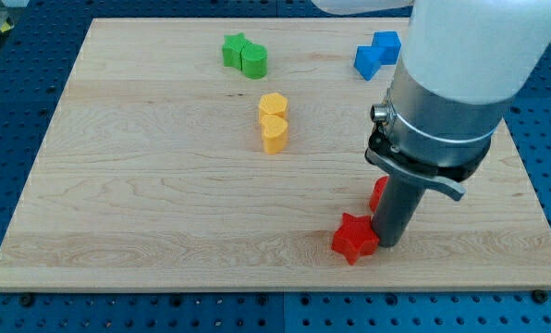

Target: Push the red star towards botton center

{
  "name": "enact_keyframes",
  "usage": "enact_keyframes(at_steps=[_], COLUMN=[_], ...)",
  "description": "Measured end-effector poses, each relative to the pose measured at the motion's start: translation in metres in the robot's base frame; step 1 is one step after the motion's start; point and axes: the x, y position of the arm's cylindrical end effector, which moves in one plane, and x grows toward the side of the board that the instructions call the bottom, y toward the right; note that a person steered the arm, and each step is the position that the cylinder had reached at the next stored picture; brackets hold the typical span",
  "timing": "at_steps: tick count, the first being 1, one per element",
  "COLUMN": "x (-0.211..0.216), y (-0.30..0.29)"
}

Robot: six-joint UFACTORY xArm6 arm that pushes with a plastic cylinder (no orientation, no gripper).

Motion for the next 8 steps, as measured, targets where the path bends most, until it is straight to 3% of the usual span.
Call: enact_keyframes(at_steps=[3, 6, 7, 8], x=[0.021, 0.021, 0.021, 0.021], y=[-0.007, -0.081, -0.078, -0.031])
